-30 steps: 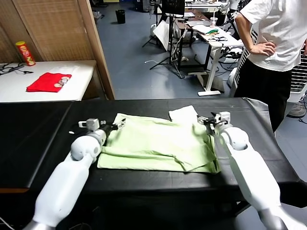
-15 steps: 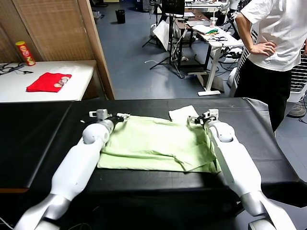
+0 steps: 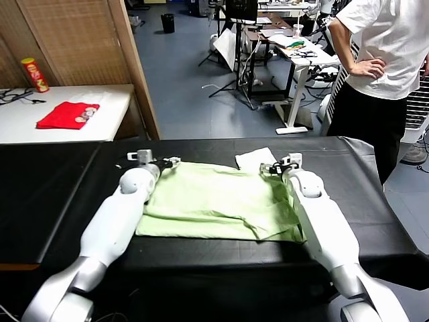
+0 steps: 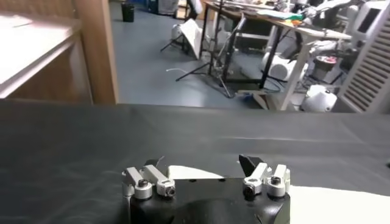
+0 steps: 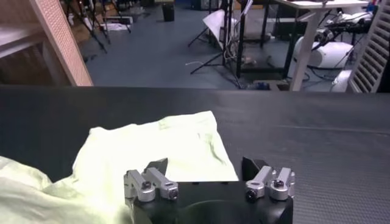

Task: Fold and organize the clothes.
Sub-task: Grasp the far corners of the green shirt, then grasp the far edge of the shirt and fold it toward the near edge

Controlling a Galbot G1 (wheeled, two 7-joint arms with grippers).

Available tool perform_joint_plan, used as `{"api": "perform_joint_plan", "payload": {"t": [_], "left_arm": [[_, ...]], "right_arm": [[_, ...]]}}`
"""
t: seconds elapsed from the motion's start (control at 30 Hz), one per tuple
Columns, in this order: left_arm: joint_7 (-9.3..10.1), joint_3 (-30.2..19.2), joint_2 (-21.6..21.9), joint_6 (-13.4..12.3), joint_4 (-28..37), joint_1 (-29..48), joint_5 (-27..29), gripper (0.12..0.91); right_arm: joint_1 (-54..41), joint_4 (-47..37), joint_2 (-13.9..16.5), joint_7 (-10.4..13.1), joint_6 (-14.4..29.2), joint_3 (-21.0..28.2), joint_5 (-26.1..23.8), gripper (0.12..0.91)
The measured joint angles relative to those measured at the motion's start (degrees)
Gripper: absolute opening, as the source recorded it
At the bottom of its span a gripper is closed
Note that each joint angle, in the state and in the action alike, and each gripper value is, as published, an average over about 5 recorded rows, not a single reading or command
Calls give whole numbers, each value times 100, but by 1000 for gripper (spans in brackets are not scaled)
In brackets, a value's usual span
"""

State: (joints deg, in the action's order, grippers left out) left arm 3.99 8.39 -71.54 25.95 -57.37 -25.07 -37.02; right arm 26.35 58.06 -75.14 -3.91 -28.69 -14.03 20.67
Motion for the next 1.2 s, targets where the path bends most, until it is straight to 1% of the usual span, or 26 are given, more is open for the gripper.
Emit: {"api": "perform_joint_plan", "payload": {"t": [0.03, 0.1, 0.13, 0.17, 0.23, 0.27, 0.37, 0.4, 0.47, 0.53, 0.6, 0.77, 0.87, 1.0, 1.2], "left_arm": [[-4, 5, 4, 1, 5, -9, -13, 728], [-23, 8, 10, 1, 0, -33, -19, 634], [-40, 9, 13, 2, -11, -46, -17, 584], [-59, 8, 14, 4, -24, -60, -14, 517], [-98, 1, 18, 10, -54, -82, -2, 417], [-114, -4, 20, 14, -66, -90, 6, 350], [-135, -18, 23, 27, -91, -102, 27, 200], [-138, -20, 24, 32, -99, -104, 39, 167], [-138, -22, 32, 31, -122, -109, 82, 137], [-128, -18, 56, 17, -160, -122, 151, 137], [-99, -2, 101, -1, -214, -152, 201, 135], [9, 105, 302, 9, -526, -329, 139, 134], [50, 193, 469, 38, -874, -517, 36, 134], [95, 349, 707, 76, -1417, -852, -103, 134], [184, 655, 976, 89, -2232, -1401, -240, 134]], "right_arm": [[-2, -8, -7, -4, 0, -1, -4, 741], [-1, -18, -18, -5, 0, -10, -10, 666], [3, -20, -24, -5, -1, -17, -12, 628], [9, -21, -30, -4, -1, -26, -14, 576], [25, -17, -40, -4, 1, -46, -19, 497], [35, -13, -45, -5, 7, -53, -22, 446], [64, 0, -54, -18, 75, -74, -36, 341], [76, 5, -56, -29, 117, -82, -40, 300], [103, 24, -52, -61, 223, -97, -42, 230], [135, 57, -31, -109, 351, -105, -32, 164], [169, 110, 6, -178, 501, -98, 2, 140], [297, 392, 180, -411, 984, -6, 201, 127], [406, 654, 330, -453, 1116, 46, 396, 126], [568, 1063, 542, -454, 1100, 77, 550, 124], [1008, 1844, 928, -410, 848, 79, 638, 122]]}}
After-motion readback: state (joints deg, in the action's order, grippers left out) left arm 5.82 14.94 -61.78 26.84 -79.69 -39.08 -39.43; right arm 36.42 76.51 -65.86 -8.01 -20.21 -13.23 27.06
